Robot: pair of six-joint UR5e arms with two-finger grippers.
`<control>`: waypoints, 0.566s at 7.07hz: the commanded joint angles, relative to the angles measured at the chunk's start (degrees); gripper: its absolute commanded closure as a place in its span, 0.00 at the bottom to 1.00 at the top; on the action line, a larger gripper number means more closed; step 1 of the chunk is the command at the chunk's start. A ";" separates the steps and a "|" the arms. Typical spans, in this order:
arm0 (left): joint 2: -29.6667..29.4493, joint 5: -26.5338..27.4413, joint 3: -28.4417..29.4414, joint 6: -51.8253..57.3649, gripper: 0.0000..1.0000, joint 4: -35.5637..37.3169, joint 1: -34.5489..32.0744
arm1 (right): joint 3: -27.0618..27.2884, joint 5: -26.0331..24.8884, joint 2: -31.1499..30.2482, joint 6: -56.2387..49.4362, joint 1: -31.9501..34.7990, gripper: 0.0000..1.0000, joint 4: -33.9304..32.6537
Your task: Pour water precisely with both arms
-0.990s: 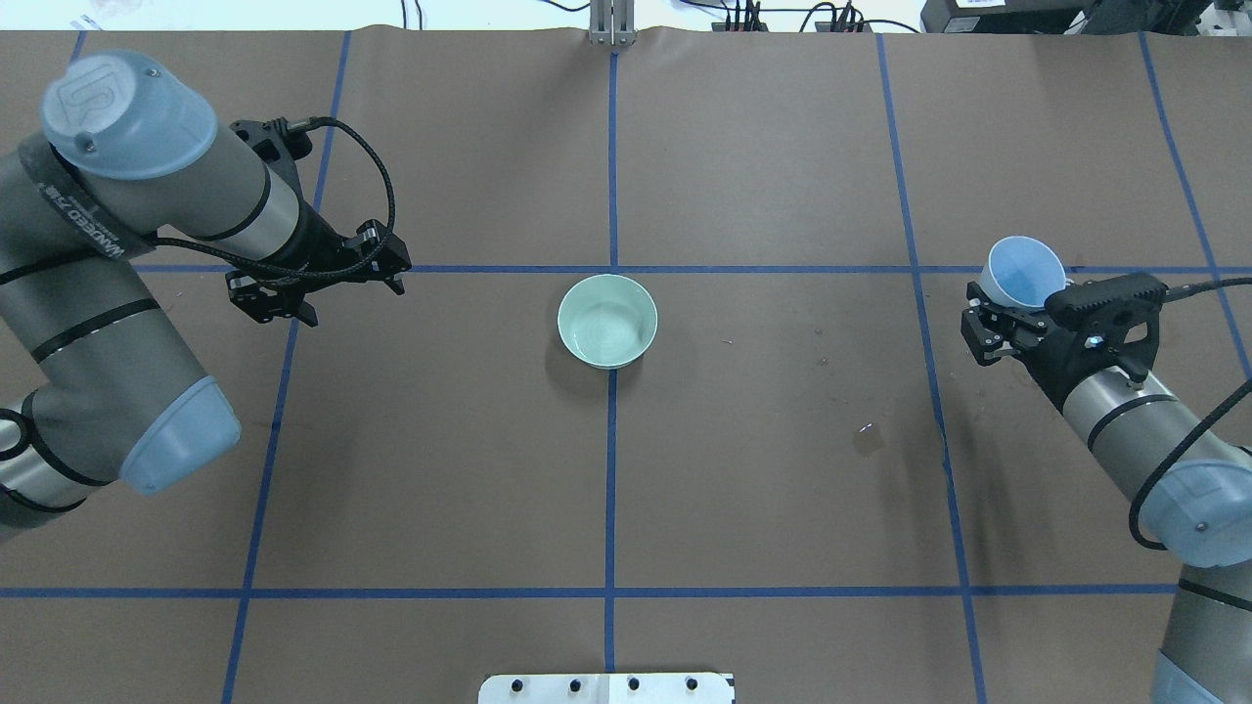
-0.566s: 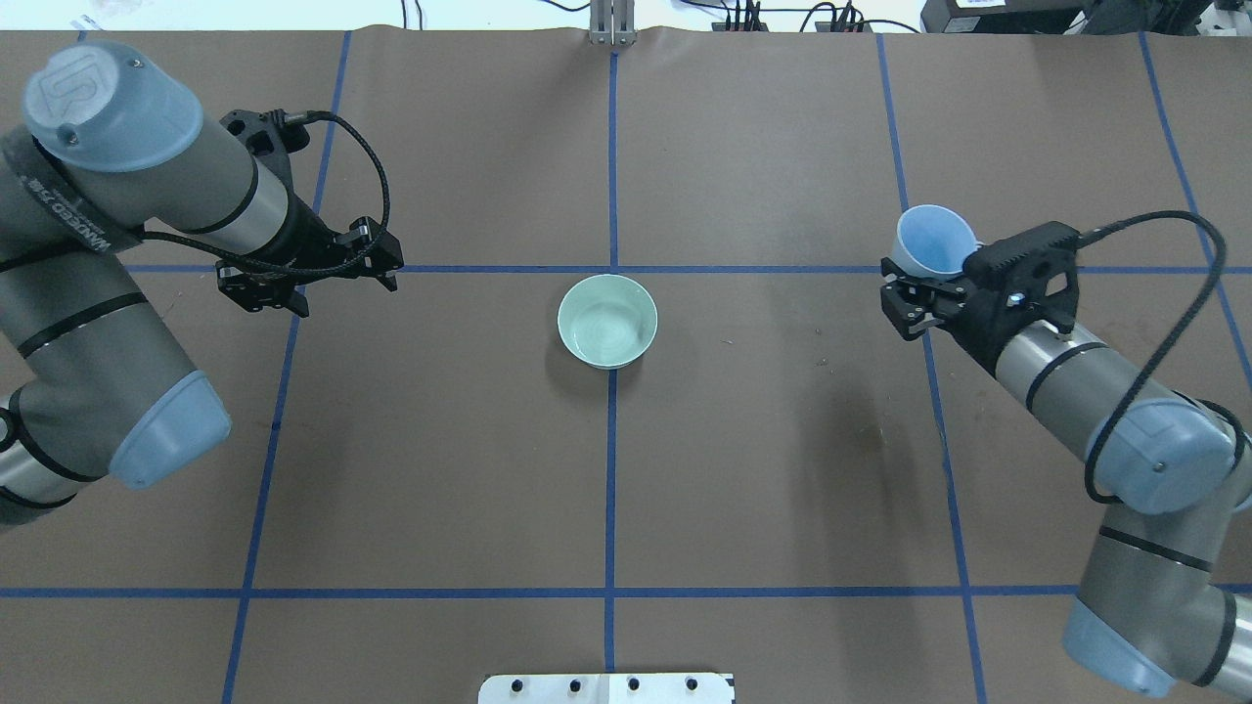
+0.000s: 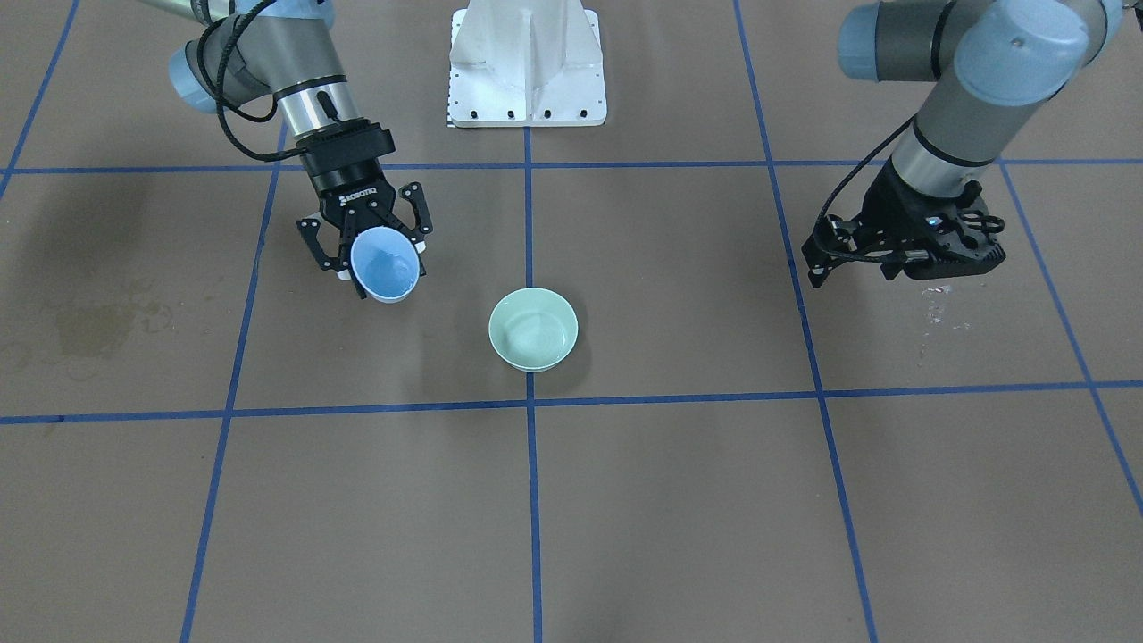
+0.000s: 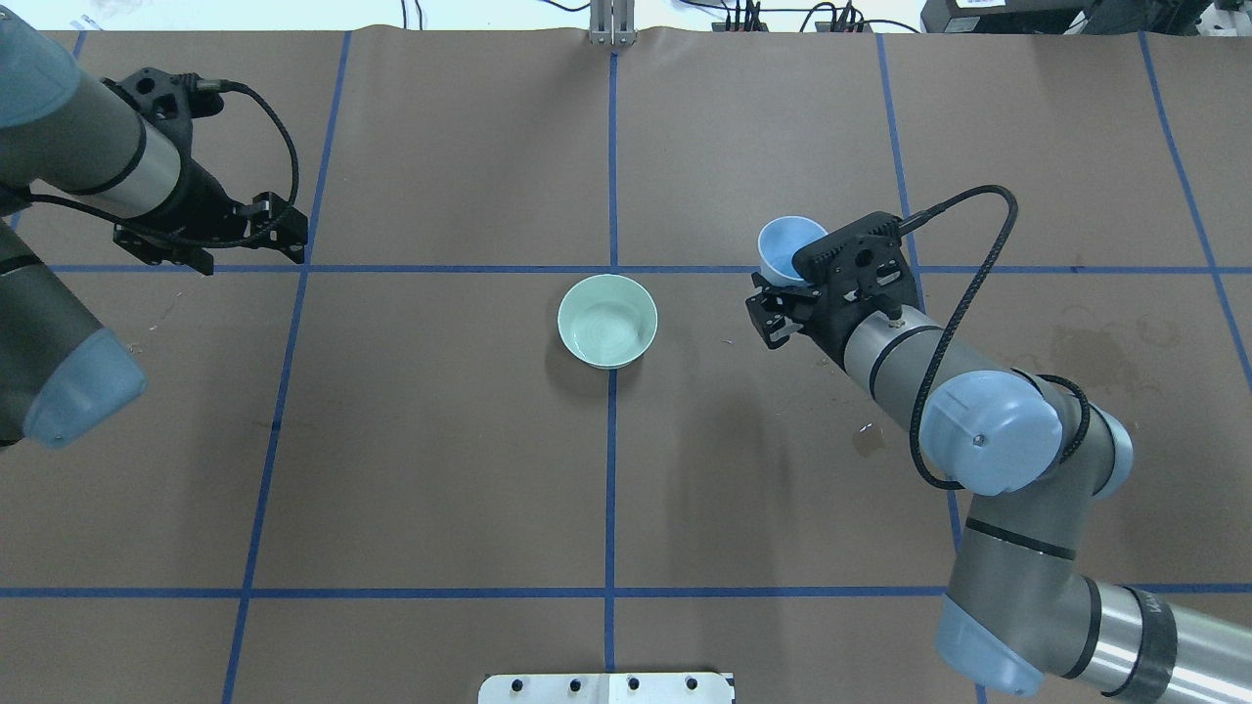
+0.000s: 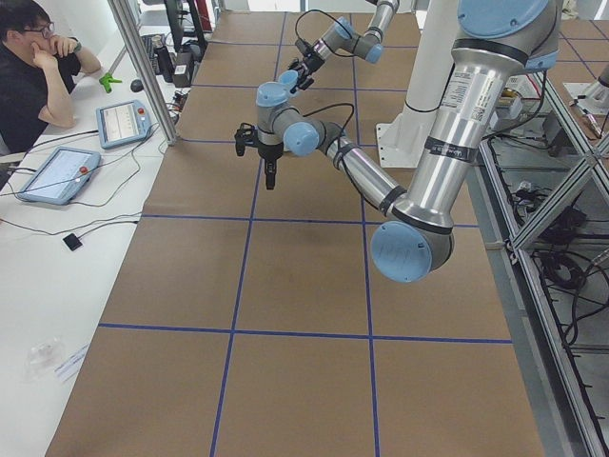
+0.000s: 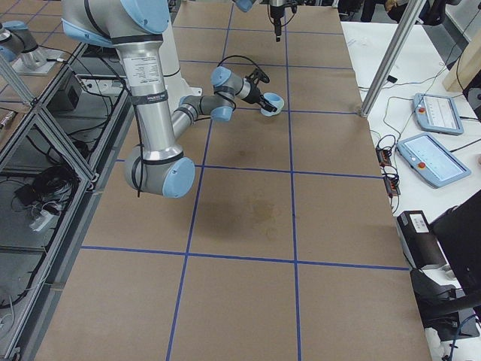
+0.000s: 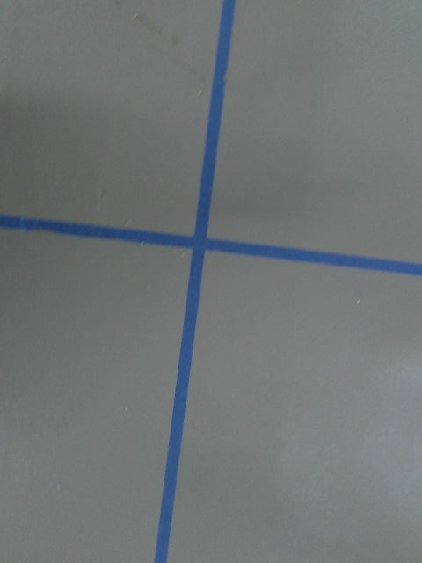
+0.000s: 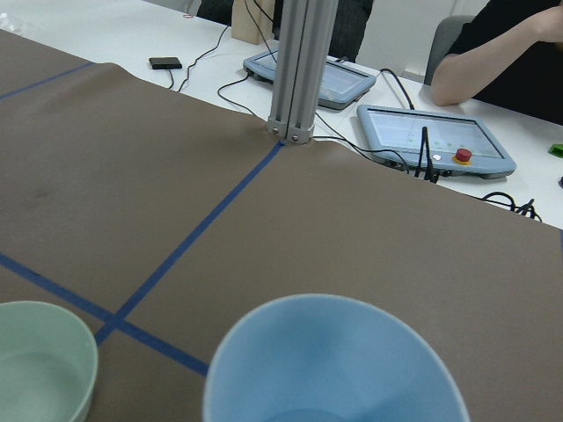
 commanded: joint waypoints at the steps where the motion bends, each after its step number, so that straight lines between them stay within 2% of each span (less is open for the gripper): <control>1: 0.54 -0.96 1.71 4.80 0.00 0.16 -3.06 | -0.06 13.48 3.59 -3.29 1.56 1.00 -3.53; 2: 0.54 -0.96 2.77 6.04 0.00 -0.11 -3.77 | -0.32 17.73 6.40 -3.65 2.71 1.00 -7.82; 4: 0.54 -0.96 2.87 6.58 0.00 -0.11 -4.04 | -1.29 17.77 8.09 -3.47 2.90 1.00 -8.57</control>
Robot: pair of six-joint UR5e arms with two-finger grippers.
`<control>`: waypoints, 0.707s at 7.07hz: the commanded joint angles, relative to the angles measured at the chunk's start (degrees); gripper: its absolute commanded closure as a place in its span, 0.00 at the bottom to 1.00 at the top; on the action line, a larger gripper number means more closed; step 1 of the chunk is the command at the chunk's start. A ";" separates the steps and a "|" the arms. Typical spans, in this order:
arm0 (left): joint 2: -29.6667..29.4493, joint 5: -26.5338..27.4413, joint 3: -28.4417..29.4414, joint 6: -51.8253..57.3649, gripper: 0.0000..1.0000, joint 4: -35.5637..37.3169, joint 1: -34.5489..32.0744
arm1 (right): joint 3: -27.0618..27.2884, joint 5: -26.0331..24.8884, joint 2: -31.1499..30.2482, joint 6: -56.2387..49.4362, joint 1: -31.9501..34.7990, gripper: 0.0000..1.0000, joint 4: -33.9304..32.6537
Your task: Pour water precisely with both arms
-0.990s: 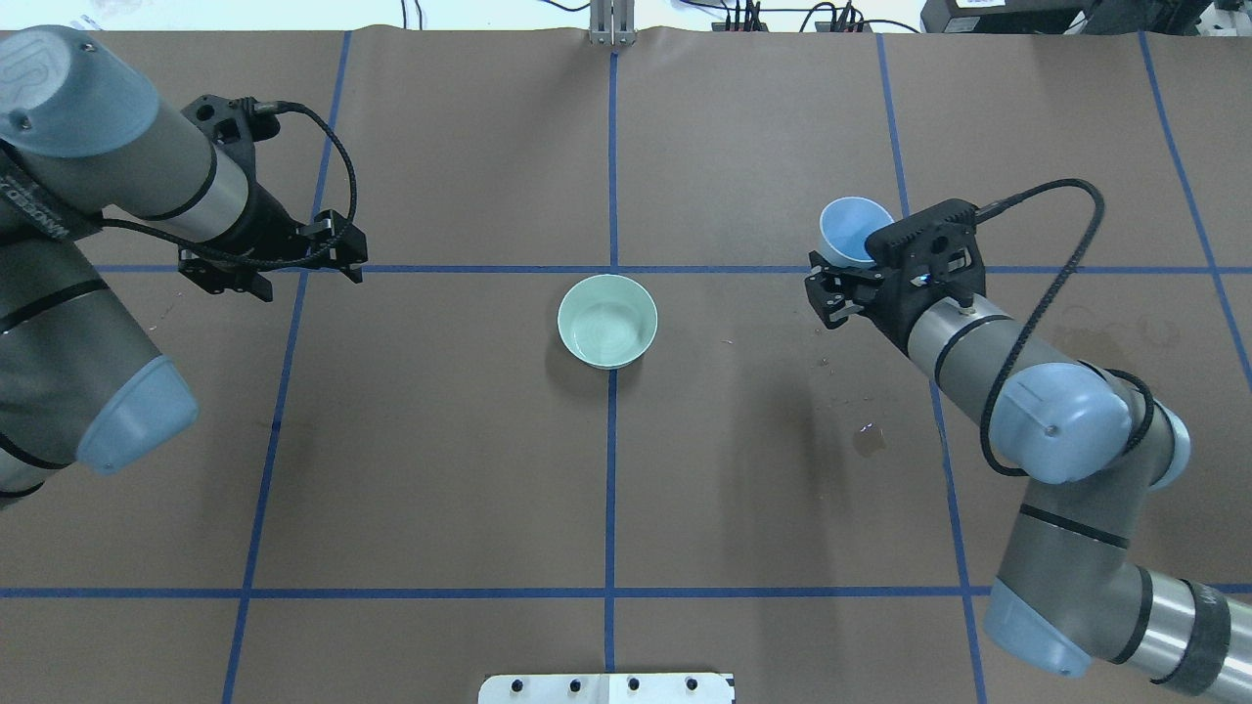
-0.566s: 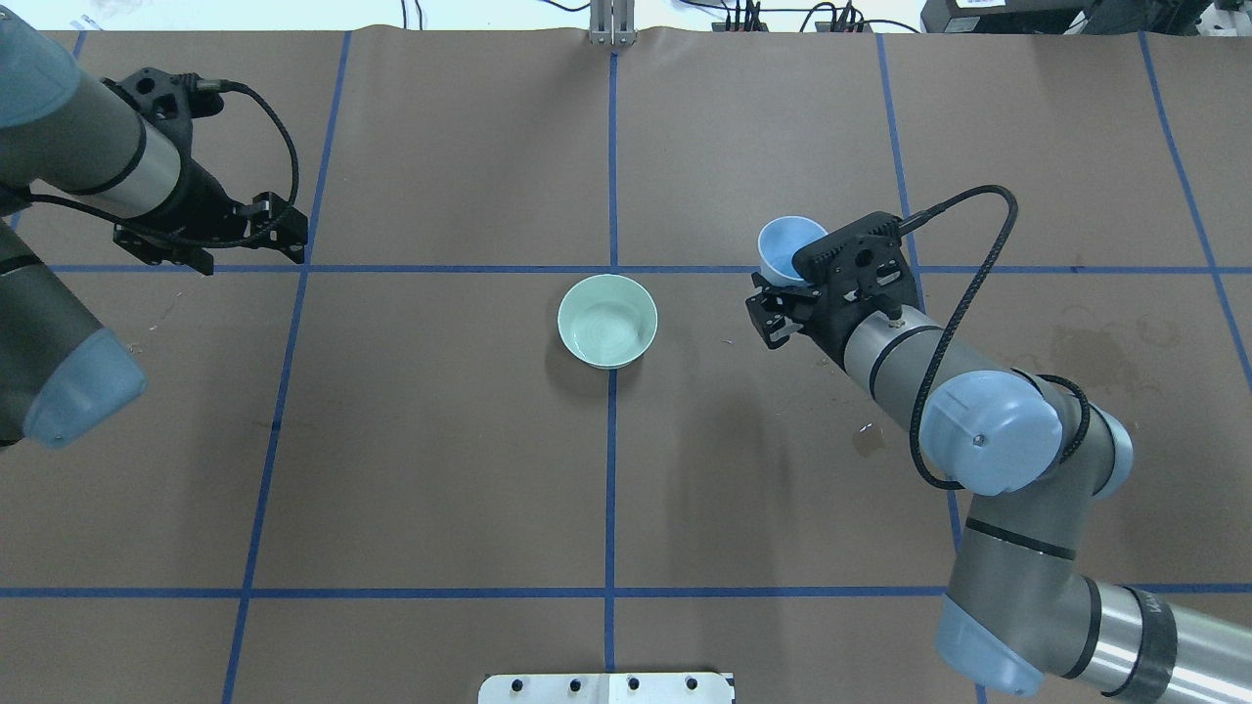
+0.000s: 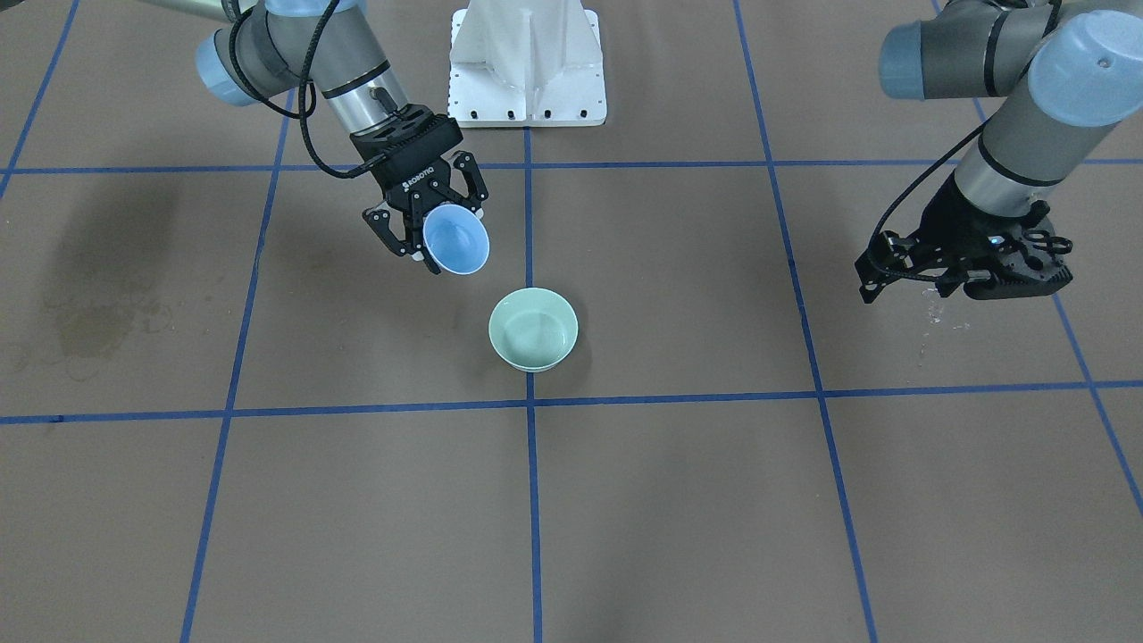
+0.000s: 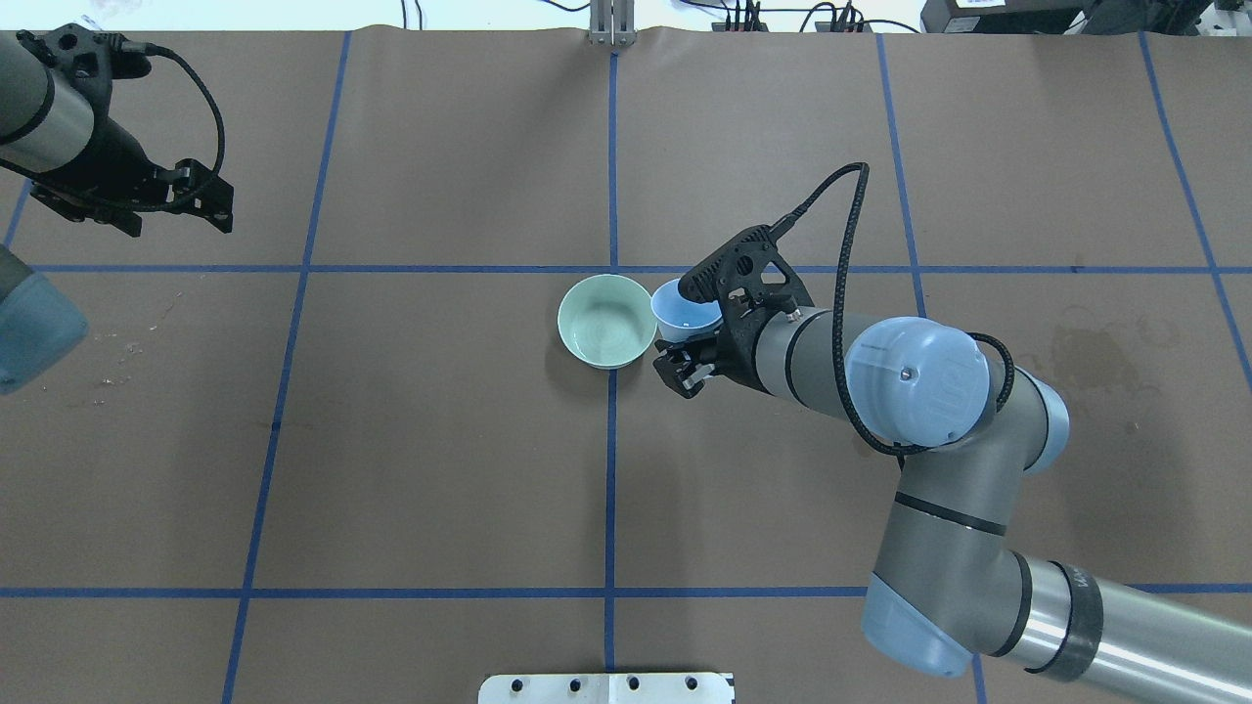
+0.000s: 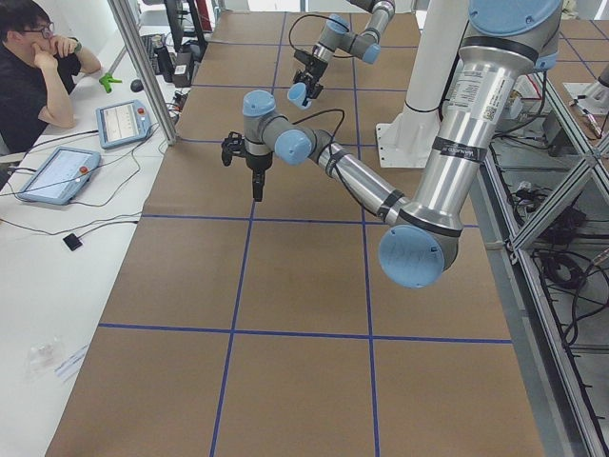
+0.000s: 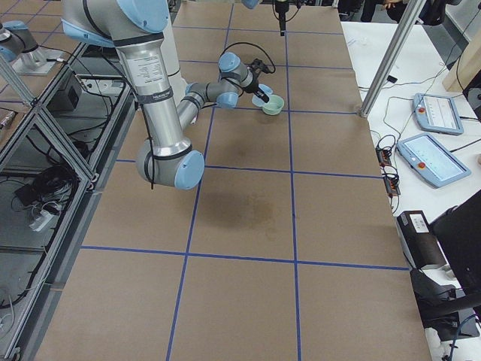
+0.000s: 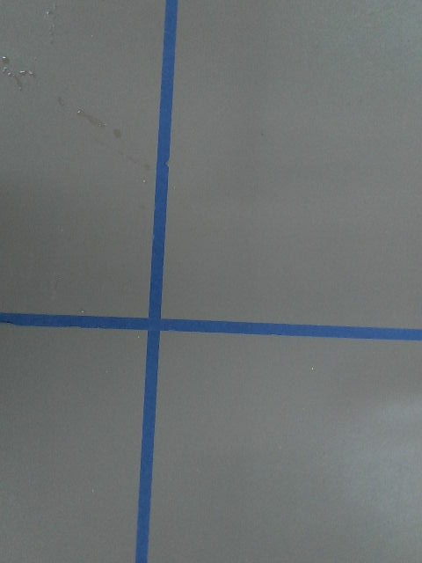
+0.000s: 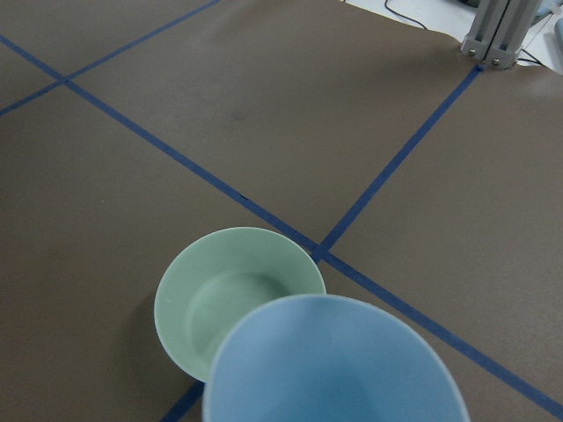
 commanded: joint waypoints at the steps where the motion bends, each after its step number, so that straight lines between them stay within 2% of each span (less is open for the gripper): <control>1: 0.01 -0.01 0.28 0.41 0.00 -0.03 -0.26 | -1.50 1.00 1.16 -0.21 0.30 1.00 -1.50; 2: 0.01 -0.01 0.72 0.41 0.00 -0.03 -0.26 | -2.04 1.44 1.42 -0.30 0.30 1.00 -5.25; 3: 0.01 -0.01 0.81 0.41 0.00 -0.03 -0.26 | -2.65 4.66 2.99 -0.47 0.30 1.00 -8.07; 4: 0.01 -0.01 0.81 0.41 0.00 -0.03 -0.26 | -3.35 5.83 4.13 -0.65 0.30 1.00 -10.71; 5: 0.01 -0.01 0.81 0.50 0.00 -0.03 -0.44 | -5.27 7.84 7.80 -1.87 0.30 1.00 -15.96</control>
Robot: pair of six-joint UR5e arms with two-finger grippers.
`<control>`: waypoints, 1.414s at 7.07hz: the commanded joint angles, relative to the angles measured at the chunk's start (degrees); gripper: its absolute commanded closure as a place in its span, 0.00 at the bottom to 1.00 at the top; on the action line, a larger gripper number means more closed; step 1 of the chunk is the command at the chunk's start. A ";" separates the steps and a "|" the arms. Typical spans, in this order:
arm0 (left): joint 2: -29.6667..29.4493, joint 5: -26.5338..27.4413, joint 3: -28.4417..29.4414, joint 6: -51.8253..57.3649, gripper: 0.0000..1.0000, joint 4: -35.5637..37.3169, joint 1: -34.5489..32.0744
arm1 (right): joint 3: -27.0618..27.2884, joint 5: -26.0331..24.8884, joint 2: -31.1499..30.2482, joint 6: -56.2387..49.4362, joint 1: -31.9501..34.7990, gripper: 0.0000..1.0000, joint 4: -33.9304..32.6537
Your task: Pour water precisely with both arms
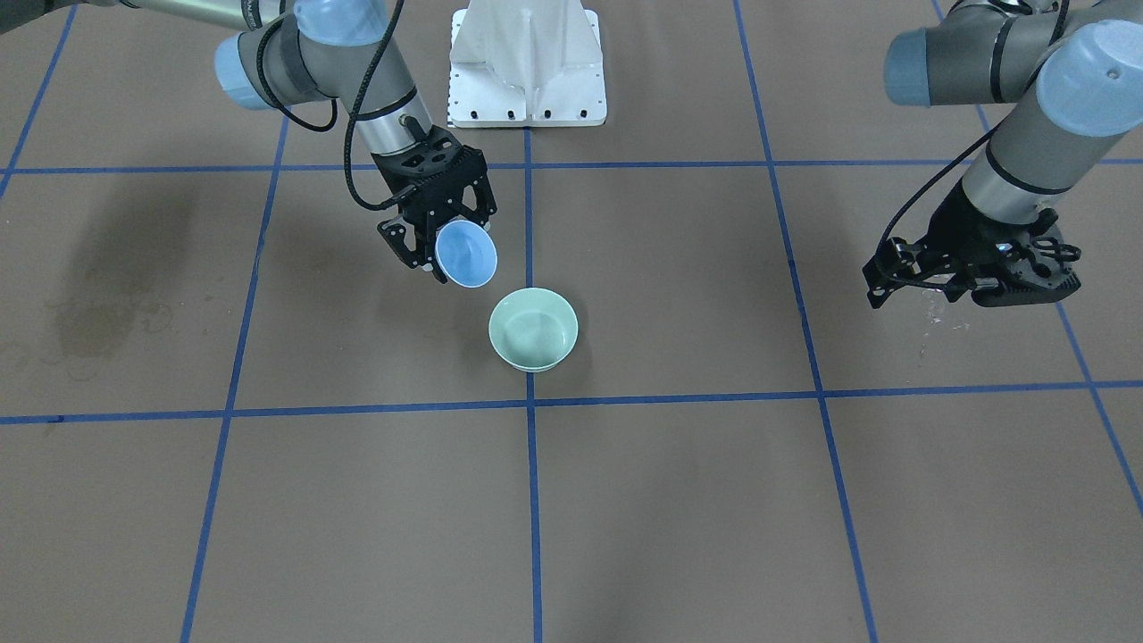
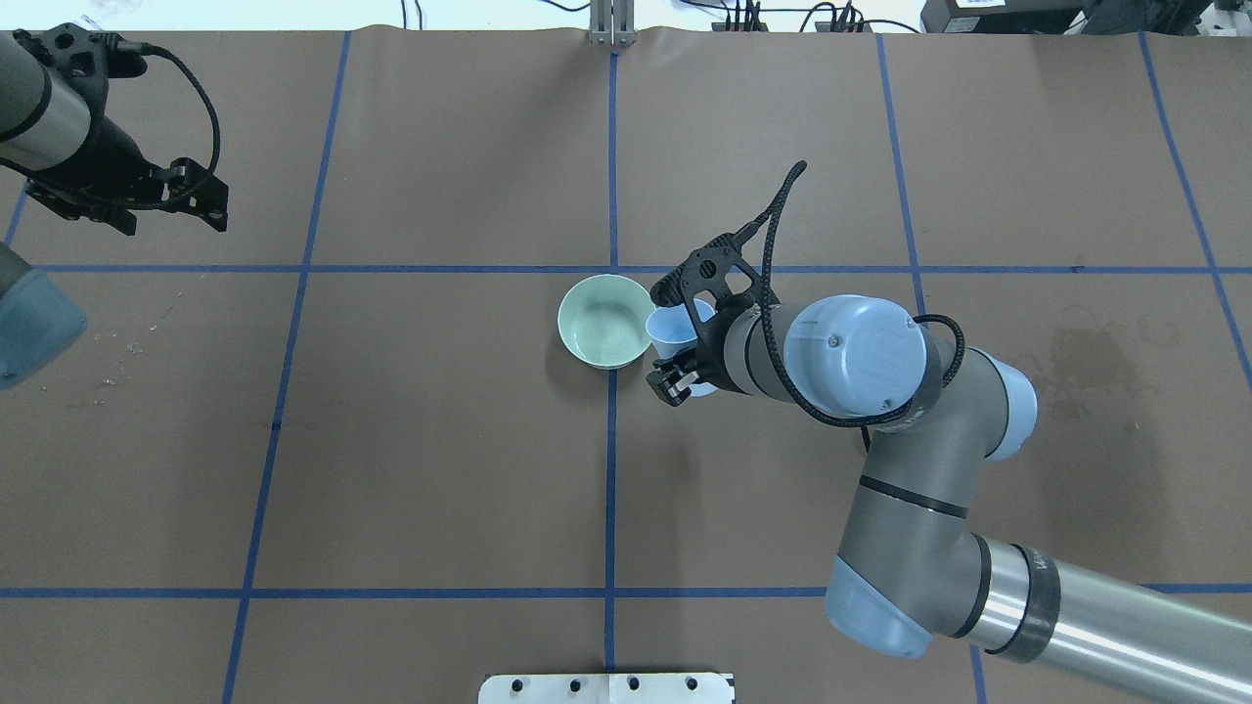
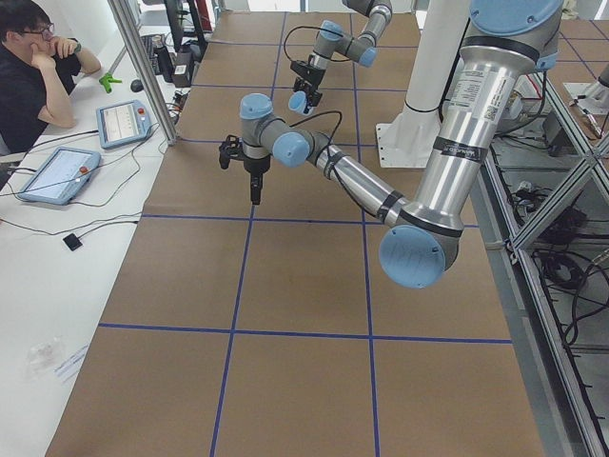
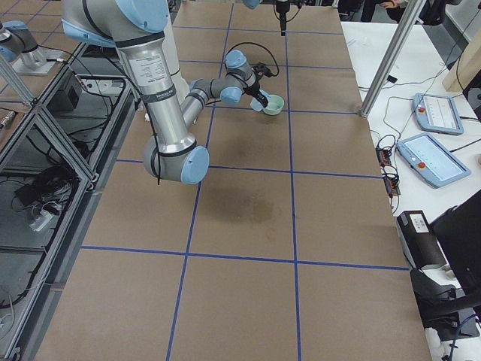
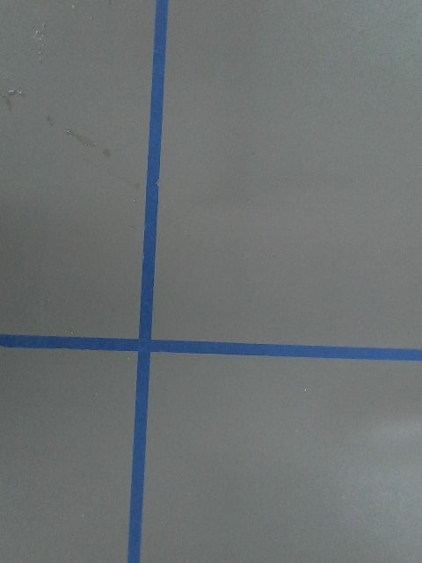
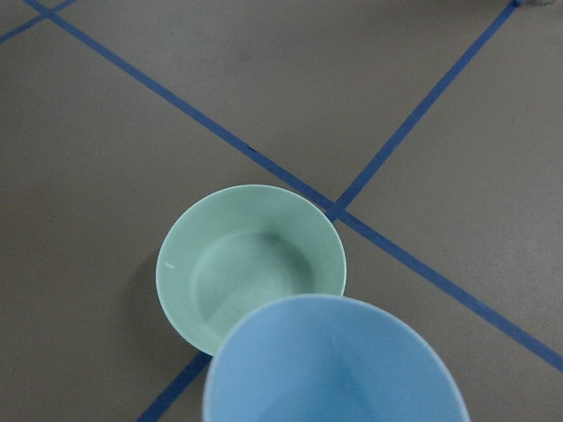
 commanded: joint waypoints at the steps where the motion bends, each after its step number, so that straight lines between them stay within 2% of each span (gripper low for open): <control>1: 0.17 0.00 0.13 0.07 0.00 -0.09 -0.11 | -3.64 2.49 6.01 -1.81 0.09 1.00 -7.73; 4: 0.70 0.00 0.13 0.07 0.00 -0.17 -0.11 | -9.71 9.07 10.60 -1.81 2.02 1.00 -11.70; 7: 0.97 0.09 -0.05 0.07 0.00 -0.17 -0.11 | -9.82 13.03 14.55 -1.90 2.29 1.00 -21.79; 9: 1.67 0.09 -0.14 0.07 0.00 -0.78 -0.11 | -9.99 14.61 15.00 -1.99 2.37 1.00 -23.75; 10: 1.93 0.09 -0.14 0.07 0.00 -0.88 -0.11 | -11.73 17.06 16.65 -2.08 3.16 1.00 -25.58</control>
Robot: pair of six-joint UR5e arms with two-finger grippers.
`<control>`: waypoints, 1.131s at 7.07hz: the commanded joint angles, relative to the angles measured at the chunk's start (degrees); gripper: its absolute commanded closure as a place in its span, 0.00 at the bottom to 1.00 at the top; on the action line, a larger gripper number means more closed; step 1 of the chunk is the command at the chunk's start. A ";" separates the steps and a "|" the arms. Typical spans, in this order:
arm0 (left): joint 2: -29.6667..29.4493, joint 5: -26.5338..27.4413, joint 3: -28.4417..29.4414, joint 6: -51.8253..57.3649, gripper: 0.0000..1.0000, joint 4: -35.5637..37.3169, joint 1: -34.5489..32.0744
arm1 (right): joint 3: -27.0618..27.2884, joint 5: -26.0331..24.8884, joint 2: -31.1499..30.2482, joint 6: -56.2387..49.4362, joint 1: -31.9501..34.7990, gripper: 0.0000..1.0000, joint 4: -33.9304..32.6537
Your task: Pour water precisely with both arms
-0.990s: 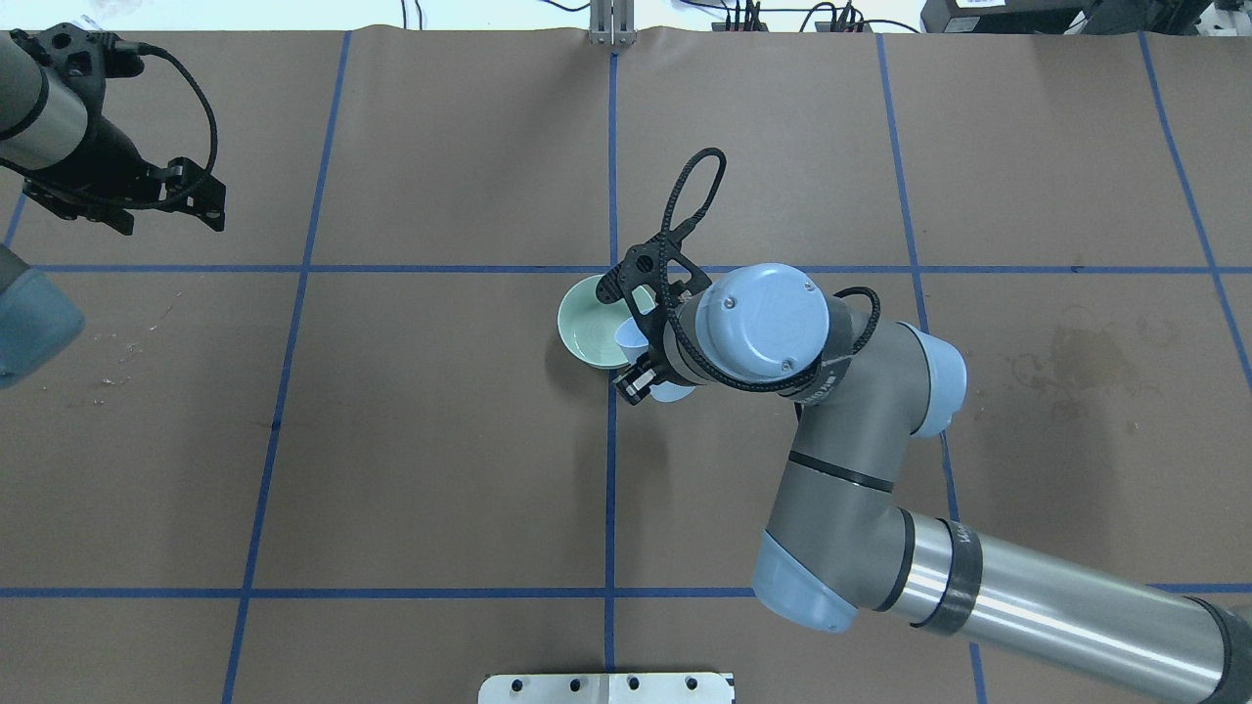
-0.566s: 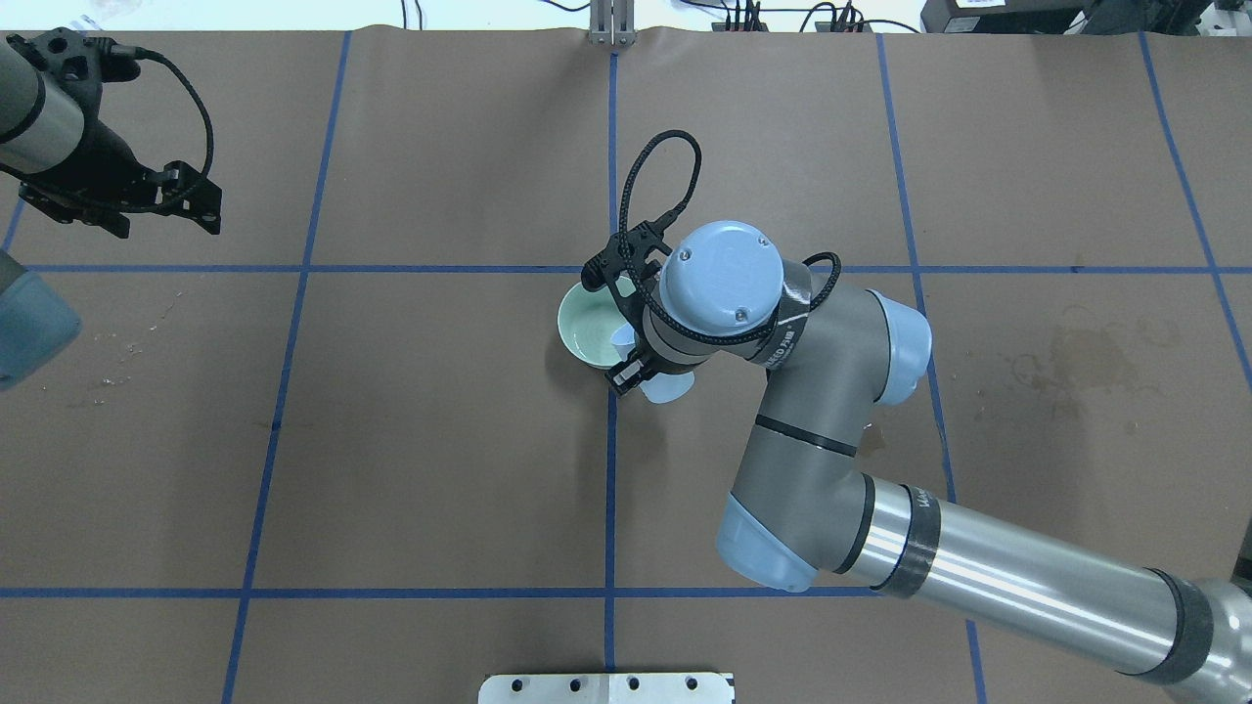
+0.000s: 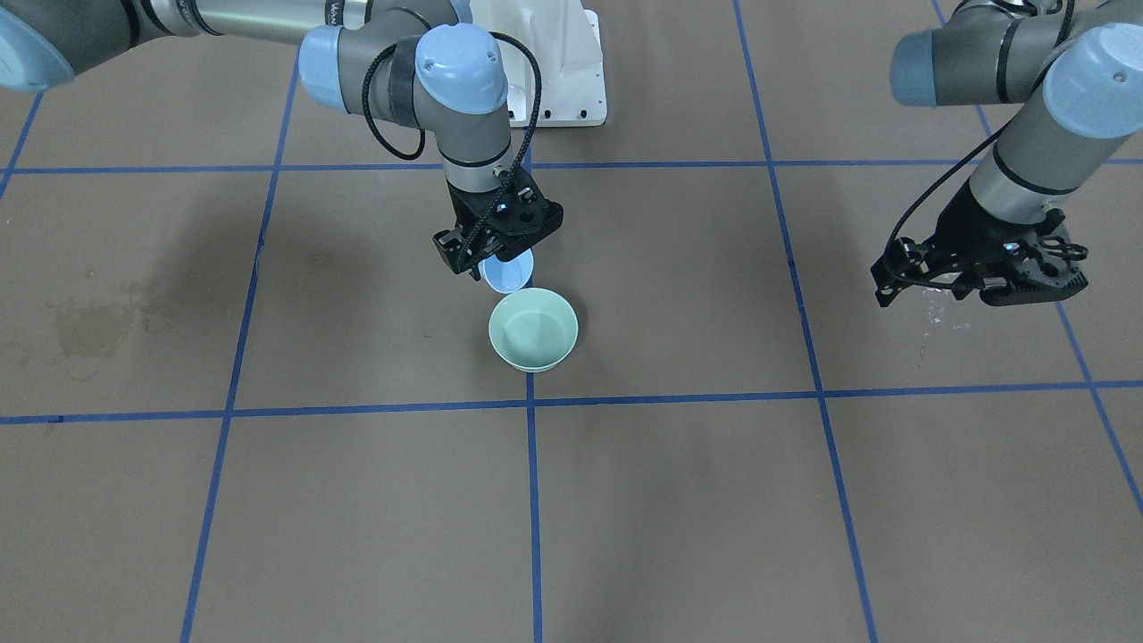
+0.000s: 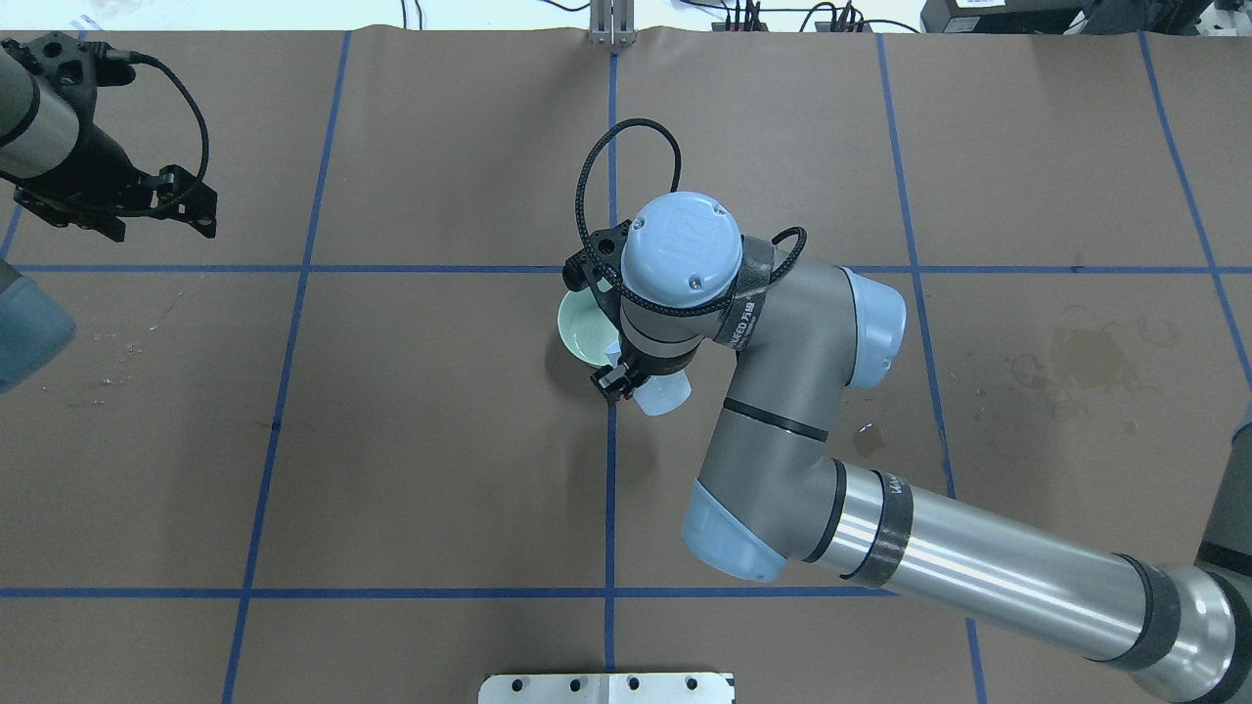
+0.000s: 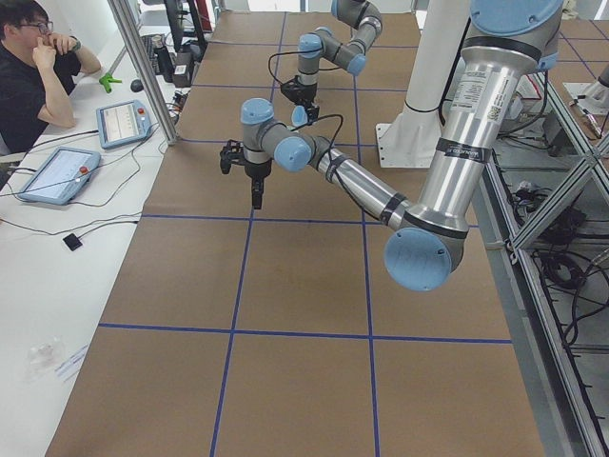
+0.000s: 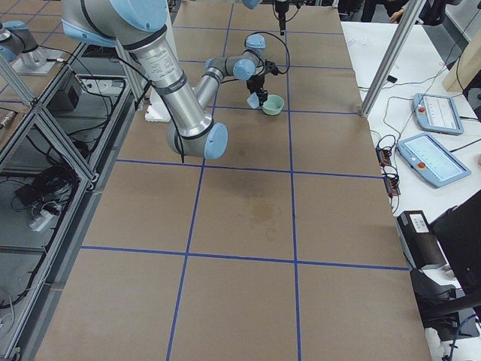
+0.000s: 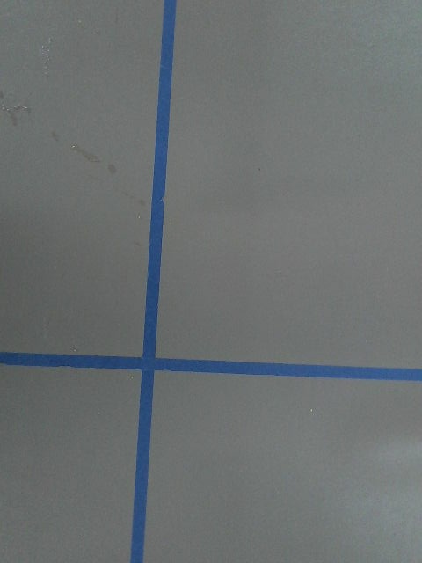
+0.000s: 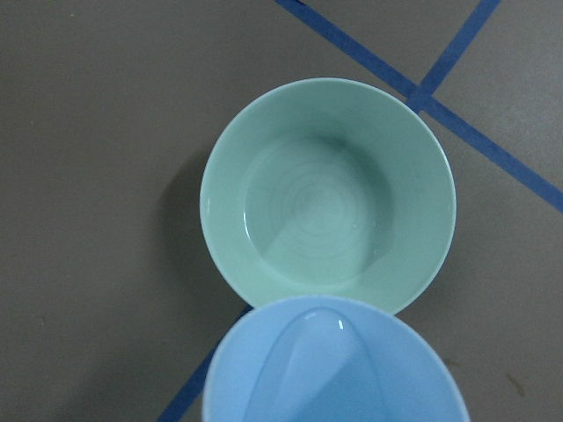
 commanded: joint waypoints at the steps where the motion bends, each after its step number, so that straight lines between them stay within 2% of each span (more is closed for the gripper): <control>1: 0.54 0.00 -0.01 -0.02 0.00 -0.25 0.00 | -5.33 5.11 5.34 -0.08 1.60 1.00 -4.55; 4: 0.63 0.00 0.26 -0.02 0.00 -0.25 0.00 | -9.49 8.63 7.23 -0.08 3.00 1.00 -6.67; 6: 0.63 0.00 0.17 -0.02 0.00 -0.25 0.18 | -10.02 11.28 7.67 -0.17 3.98 1.00 -8.17; 8: 0.63 0.00 0.26 -0.02 0.00 -0.25 0.17 | -15.18 12.08 13.08 -0.51 4.15 1.00 -13.07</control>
